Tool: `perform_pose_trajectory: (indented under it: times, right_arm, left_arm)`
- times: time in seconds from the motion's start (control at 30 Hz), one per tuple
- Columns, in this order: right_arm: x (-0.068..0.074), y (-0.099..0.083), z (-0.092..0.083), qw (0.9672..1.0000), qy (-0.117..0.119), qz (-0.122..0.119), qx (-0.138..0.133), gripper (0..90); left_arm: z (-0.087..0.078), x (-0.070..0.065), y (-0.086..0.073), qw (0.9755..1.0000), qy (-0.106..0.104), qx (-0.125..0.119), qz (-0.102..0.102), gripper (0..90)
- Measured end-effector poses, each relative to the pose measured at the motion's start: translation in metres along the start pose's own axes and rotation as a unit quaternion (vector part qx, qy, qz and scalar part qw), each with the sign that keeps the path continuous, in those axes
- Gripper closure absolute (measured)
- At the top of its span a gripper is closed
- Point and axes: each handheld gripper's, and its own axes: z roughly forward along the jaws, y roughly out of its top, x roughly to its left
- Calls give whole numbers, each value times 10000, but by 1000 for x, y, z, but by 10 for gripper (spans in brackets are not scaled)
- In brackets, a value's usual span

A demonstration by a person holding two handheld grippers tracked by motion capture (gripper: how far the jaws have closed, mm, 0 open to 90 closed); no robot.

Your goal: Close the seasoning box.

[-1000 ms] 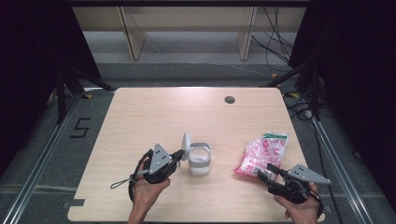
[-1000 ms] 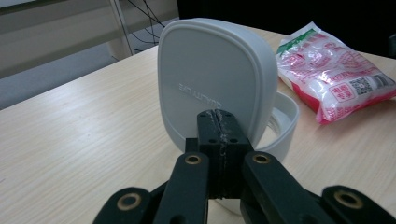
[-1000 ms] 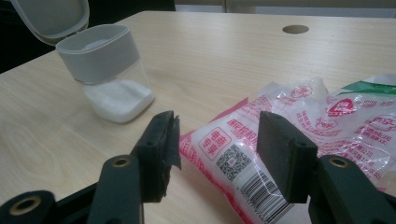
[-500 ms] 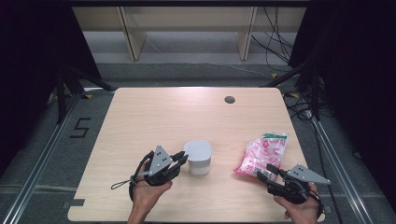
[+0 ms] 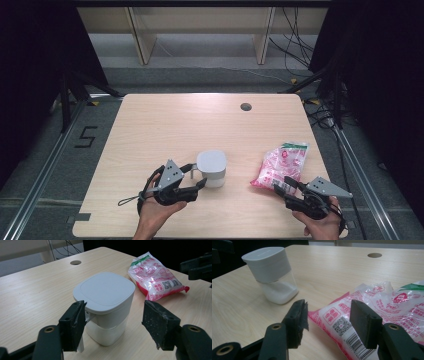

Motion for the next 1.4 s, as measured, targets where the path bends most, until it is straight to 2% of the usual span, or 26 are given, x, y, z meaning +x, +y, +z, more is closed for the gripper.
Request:
perform_pose_trajectory:
  times: [0.03,0.13,0.23,0.33,0.5,0.53,0.57,0.6,0.67,0.73,0.77,0.83,0.87,0.93,1.0,1.03,1.07,1.1,1.13,1.17,1.2,1.23,1.3,1.33,1.37,1.4]
  right_arm:
    - [0,0,0,10000,5,-1,-1,471]
    - [0,0,0,10000,15,4,6,471]
    - [1,0,0,10000,16,-23,30,471]
    - [3,0,1,9999,98,93,-13,471]
    - [3,-1,1,10000,33,-14,43,471]
    - [5,-1,0,9998,63,115,126,471]
    - [7,-1,0,9997,103,173,99,471]
    - [5,-1,2,9998,172,65,14,471]
    - [5,-1,2,9999,57,-126,41,469]
    - [6,-1,2,9999,144,-75,49,469]
    - [7,-2,3,9997,237,20,97,468]
    - [8,-2,1,9995,253,2,193,465]
    - [10,-3,1,9996,144,19,221,464]
    - [13,-3,1,9995,192,96,237,461]
    - [10,-4,3,9995,218,-225,79,458]
    - [14,-5,2,9996,174,-111,186,455]
    - [13,-5,2,9993,214,-206,210,449]
    - [14,-5,2,9991,218,-187,314,447]
    - [15,-7,3,9991,223,-193,301,445]
    - [17,-8,3,9991,249,-97,335,443]
    - [16,-9,3,9989,254,-172,352,440]
    - [17,-9,3,9989,262,-105,385,438]
    - [16,-10,2,9984,309,-237,403,436]
    - [20,-10,1,9983,358,-22,464,435]
    - [20,-11,1,9983,357,-40,466,434]
    - [19,-11,1,9982,364,-207,420,433]
  left_arm:
    - [-1,-2,-1,10000,32,18,-83,334]
    - [-3,-2,-2,9999,60,90,56,327]
    - [-4,-4,-3,9999,49,86,26,324]
    - [-4,-7,-5,9999,80,107,63,323]
    - [-4,-11,-9,9998,111,152,117,321]
    - [-3,-12,-11,9999,88,91,43,320]
    - [-4,-12,-12,9997,129,145,117,319]
    - [-4,-13,-14,9997,119,166,110,318]
    - [-4,-14,-16,9997,110,184,115,316]
    - [-5,-16,-19,9998,122,154,64,315]
    - [-5,-15,-20,9997,140,158,100,312]
    - [-6,-16,-22,9997,136,163,120,311]
    - [-6,-17,-24,9998,102,150,52,311]
    - [-7,-18,-28,9999,42,162,33,308]
    - [-8,-18,-30,9999,21,157,4,303]
    - [-9,-18,-32,9998,60,197,59,302]
    - [-9,-18,-34,9998,67,201,50,300]
    - [-9,-18,-36,9998,68,204,35,298]
    - [-10,-18,-38,9998,61,211,6,296]
    - [-10,-19,-41,9998,67,201,-20,295]
    - [-11,-18,-42,9996,63,279,45,294]
    - [-11,-18,-43,9996,81,269,17,295]
    - [-11,-18,-47,9997,45,256,-37,294]
    - [-11,-17,-49,9996,92,275,-9,294]
    - [-12,-17,-50,9995,98,285,-29,293]
    - [-12,-16,-52,9994,109,329,18,292]
